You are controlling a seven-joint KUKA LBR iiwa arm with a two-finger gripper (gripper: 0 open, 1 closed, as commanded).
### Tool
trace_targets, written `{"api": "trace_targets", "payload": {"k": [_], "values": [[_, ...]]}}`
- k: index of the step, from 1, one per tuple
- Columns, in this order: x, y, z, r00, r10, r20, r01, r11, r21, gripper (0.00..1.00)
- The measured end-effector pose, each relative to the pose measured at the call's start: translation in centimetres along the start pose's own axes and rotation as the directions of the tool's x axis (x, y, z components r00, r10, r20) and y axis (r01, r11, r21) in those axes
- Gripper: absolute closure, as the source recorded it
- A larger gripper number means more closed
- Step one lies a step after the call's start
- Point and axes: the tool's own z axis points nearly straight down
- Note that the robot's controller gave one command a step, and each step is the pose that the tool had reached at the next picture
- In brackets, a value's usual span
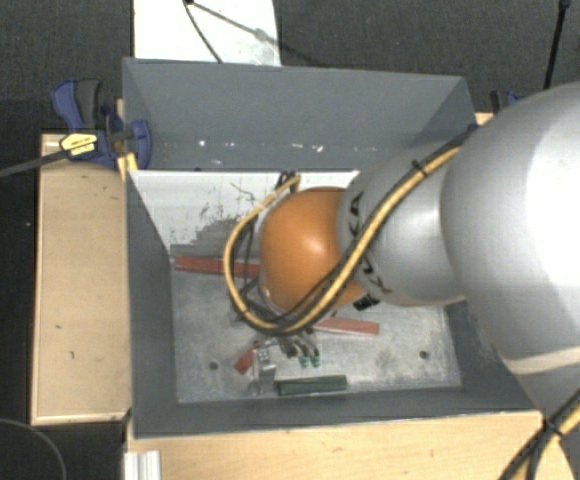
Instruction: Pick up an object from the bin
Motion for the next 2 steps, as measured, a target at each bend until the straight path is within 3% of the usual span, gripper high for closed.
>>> {"api": "trace_targets", "payload": {"k": [1,2], "values": [[-0.1,0.1,-0.2,1.000,0.006,0.004,-0.006,1.000,-0.002,1.00],[-0.1,3.1,-15.6,0.952,-0.306,0.013,0.306,0.952,0.001,1.00]]}}
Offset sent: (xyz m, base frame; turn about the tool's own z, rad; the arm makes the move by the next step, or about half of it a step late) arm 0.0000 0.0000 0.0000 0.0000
